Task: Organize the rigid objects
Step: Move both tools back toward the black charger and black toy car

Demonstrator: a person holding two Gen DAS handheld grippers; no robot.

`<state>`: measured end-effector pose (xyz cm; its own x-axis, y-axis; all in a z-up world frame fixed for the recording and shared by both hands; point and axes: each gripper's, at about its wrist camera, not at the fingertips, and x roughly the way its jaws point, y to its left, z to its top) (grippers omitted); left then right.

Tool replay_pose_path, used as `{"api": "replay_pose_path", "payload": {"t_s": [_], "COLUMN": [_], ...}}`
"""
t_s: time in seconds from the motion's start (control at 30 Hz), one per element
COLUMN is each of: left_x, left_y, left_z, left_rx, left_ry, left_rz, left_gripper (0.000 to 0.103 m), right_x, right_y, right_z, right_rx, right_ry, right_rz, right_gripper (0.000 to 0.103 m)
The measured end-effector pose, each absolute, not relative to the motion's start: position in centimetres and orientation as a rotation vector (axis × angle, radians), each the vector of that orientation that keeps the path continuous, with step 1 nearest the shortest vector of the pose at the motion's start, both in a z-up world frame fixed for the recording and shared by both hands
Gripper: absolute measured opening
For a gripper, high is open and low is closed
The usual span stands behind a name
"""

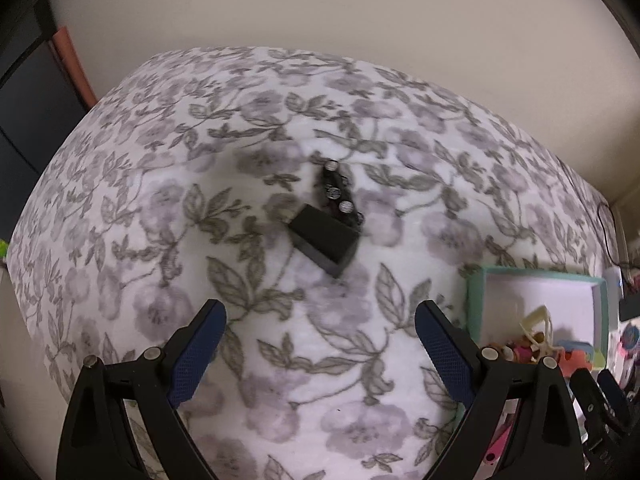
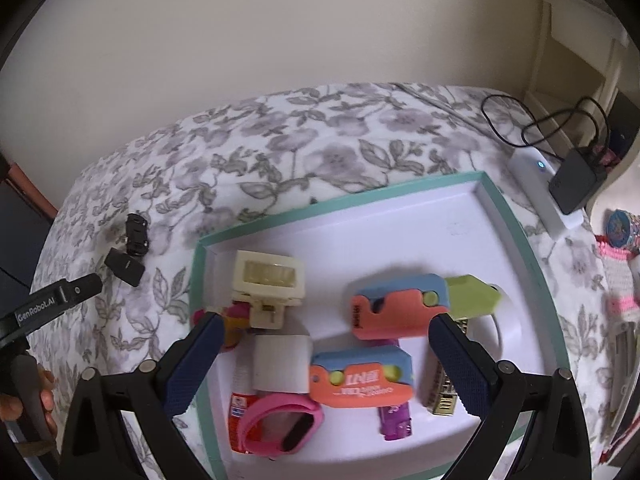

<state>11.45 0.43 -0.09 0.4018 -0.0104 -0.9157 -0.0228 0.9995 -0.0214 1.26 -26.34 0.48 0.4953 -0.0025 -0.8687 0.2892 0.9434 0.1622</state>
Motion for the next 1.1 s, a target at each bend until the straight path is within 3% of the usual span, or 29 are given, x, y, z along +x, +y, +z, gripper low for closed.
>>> {"api": "replay_pose_path", "payload": {"t_s": [0.63, 1.1], "left_x": [13.6, 16.7], "left_y": [3.0, 6.2], "left_z": [0.5, -1.9], "left_rx": [-0.131, -0.162], "left_ry": [1.120, 1.193], "left_rz": [-0.027, -0.033], "left_gripper": [0.095, 0.095], "right_x": [3.6, 9.4], "right_y": [-24.7, -19.3], "right_z": [-0.2, 0.0], "right_rx": [0.284, 0.249], "right_ry": [1.055, 1.031], "right_rz": [-0.180, -0.065], "right_gripper": [0.103, 0.103]}}
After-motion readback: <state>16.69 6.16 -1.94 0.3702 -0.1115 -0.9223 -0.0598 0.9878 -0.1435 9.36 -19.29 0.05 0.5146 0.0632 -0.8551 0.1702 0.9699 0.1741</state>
